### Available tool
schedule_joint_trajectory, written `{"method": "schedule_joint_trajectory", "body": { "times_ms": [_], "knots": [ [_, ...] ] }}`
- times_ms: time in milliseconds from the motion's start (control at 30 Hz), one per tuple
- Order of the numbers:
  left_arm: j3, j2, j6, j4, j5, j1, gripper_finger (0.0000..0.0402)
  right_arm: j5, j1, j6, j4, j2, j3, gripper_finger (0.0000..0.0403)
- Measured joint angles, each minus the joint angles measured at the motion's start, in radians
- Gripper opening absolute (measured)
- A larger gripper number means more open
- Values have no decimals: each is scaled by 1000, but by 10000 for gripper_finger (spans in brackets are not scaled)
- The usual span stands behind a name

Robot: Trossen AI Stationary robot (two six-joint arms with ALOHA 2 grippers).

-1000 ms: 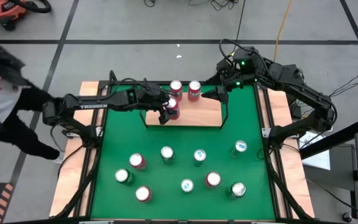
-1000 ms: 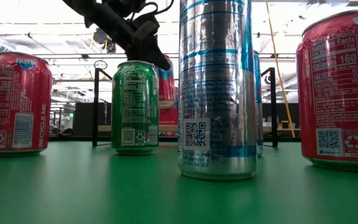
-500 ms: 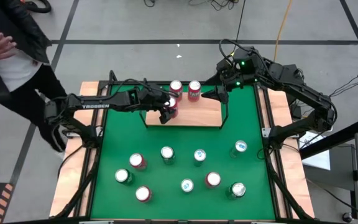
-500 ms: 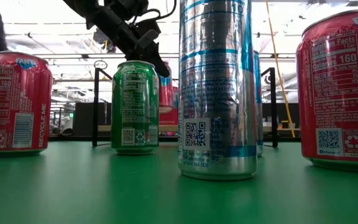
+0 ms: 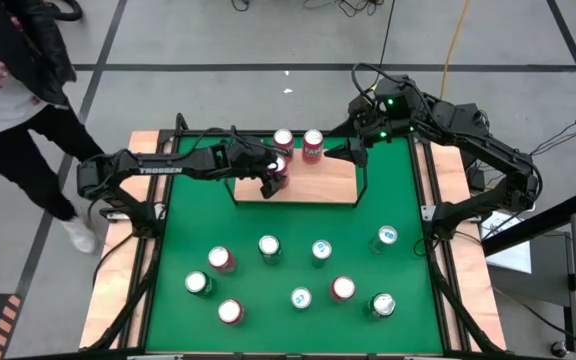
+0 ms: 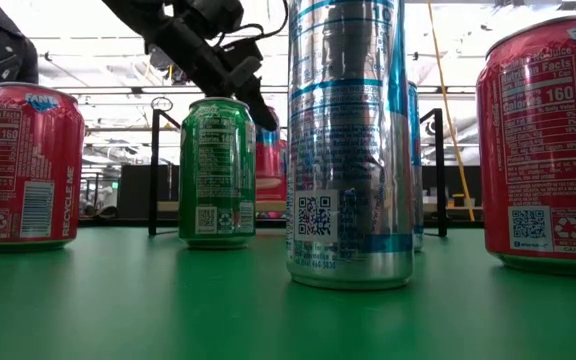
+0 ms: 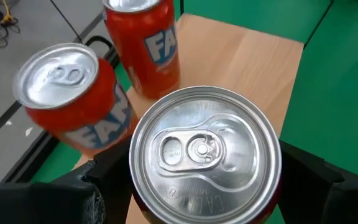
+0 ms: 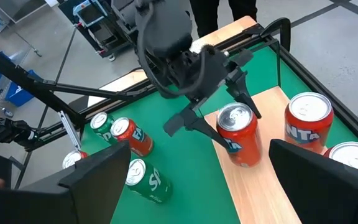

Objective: Place canned beverage on shelf
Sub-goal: Put the red soda can on the shelf aligned with the other left red soda can

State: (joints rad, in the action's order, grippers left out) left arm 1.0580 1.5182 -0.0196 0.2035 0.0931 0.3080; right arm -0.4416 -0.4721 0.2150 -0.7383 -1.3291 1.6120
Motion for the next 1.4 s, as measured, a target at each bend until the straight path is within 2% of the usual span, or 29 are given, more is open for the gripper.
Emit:
{"method": "schedule_joint_trajectory", "body": {
  "times_ms": [633,733,967,1100,1400],
  "knots": [
    [0,64,-2,0,60,-1,294,-4,0,-1,-8,0,0,375],
    [0,65,-2,-13,73,-1,307,-3,0,12,-8,0,0,375],
    [0,66,-27,-32,95,-1,366,-4,1,25,-8,0,0,375],
    [1,46,-58,-26,93,-10,373,-4,2,35,-23,0,0,375],
    [78,-55,-77,108,120,-22,375,-4,2,30,-35,0,0,375]
  ]
}}
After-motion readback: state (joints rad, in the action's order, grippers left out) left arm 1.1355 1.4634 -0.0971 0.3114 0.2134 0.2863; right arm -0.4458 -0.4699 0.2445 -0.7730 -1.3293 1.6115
